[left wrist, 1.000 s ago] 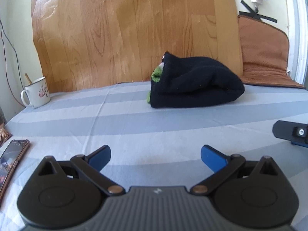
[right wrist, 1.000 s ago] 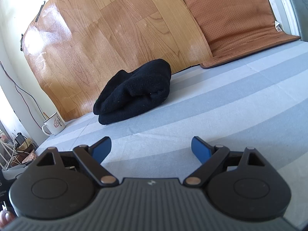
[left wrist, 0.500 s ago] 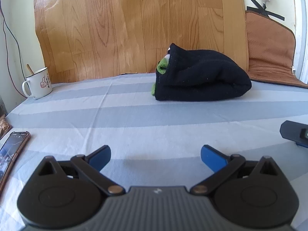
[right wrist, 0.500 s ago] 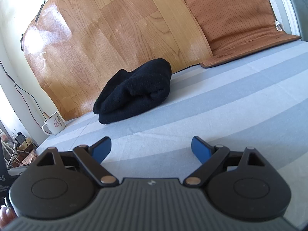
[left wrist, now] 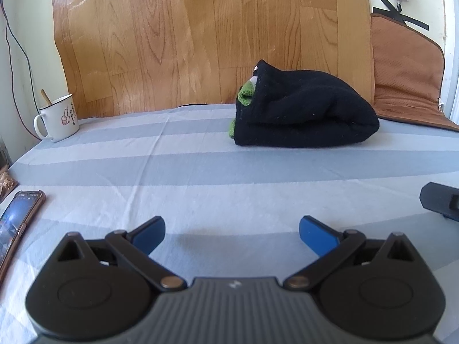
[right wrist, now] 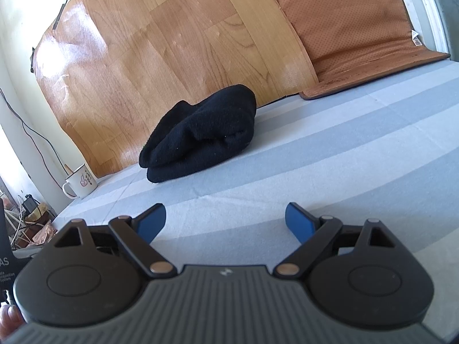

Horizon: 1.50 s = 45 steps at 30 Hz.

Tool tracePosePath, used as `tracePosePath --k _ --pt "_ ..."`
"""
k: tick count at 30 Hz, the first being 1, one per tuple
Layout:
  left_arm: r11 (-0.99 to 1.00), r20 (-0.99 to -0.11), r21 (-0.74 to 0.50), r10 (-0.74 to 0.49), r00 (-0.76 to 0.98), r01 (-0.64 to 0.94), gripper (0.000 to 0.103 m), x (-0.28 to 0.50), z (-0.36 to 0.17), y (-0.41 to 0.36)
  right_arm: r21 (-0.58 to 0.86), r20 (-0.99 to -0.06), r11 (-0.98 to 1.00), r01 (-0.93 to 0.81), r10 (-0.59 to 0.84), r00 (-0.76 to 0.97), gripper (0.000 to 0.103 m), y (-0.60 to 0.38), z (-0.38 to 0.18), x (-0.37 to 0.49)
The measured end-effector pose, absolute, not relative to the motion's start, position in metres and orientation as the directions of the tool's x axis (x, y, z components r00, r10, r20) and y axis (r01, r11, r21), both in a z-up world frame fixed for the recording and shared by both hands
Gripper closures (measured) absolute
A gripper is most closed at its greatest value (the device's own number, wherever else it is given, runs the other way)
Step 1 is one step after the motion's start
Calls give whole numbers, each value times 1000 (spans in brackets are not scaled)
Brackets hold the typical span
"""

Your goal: Fold small clothes

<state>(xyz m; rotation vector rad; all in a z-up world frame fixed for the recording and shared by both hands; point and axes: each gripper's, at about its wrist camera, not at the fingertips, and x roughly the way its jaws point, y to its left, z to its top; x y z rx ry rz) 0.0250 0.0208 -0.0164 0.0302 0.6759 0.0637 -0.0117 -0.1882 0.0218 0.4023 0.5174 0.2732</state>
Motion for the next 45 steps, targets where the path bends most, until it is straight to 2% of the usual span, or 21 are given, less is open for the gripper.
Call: tracePosePath --k 19,45 --pt "997 -630 36 72 774 -63 0 25 -16 22 252 -510 960 -123 240 826 10 -165 25 -6" --pt "996 -617 66 91 782 -64 0 25 -15 19 161 -536 984 -75 151 831 10 -154 26 -5"
